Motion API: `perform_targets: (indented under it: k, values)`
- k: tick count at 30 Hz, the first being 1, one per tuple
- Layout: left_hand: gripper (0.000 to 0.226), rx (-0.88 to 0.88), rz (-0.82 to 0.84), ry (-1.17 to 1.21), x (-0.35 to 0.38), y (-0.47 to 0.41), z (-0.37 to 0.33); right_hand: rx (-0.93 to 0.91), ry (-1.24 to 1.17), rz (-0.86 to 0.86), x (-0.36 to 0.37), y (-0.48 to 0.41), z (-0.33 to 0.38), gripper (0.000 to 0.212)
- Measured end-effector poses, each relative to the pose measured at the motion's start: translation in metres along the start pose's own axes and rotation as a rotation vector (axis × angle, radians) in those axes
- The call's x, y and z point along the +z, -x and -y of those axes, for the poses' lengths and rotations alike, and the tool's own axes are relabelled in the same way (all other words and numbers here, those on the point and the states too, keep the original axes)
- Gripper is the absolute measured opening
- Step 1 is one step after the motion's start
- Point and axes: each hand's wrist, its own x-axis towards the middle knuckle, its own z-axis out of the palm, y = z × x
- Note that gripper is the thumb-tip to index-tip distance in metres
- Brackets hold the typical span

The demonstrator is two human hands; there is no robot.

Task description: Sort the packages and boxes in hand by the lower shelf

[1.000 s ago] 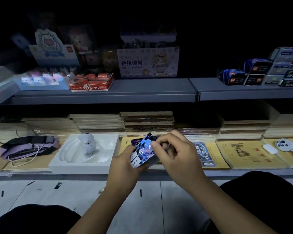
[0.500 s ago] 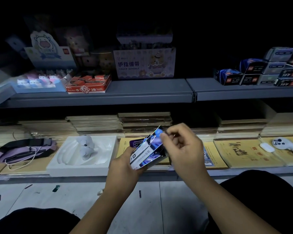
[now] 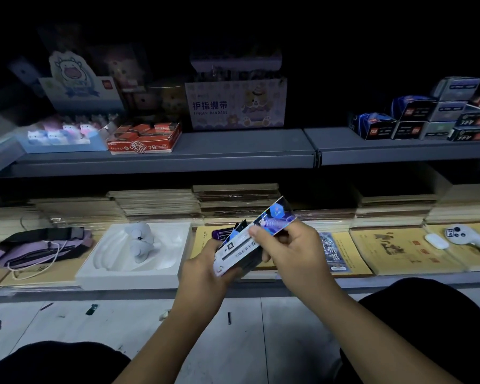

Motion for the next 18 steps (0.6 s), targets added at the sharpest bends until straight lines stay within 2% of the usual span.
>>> perform_targets:
  k: [4, 8, 12, 18]
  values:
    - [0.039, -0.027, 0.0, 0.075, -0.001, -0.002, 0.004, -0.001, -0.229, -0.215, -0.015, -0.009, 0.008, 0.017]
    - [0.043, -0.061, -0.024, 0.198, -0.005, -0.004, 0.008, -0.027, -0.229, -0.399, -0.035, -0.017, 0.013, 0.021]
    - [0.045, -0.098, -0.012, 0.318, -0.005, -0.005, 0.012, -0.048, -0.197, -0.425, -0.037, -0.017, 0.012, 0.025]
    - [0.044, -0.131, 0.004, 0.358, -0.005, -0.003, 0.01, -0.104, -0.052, -0.41, -0.03, -0.011, 0.011, 0.025]
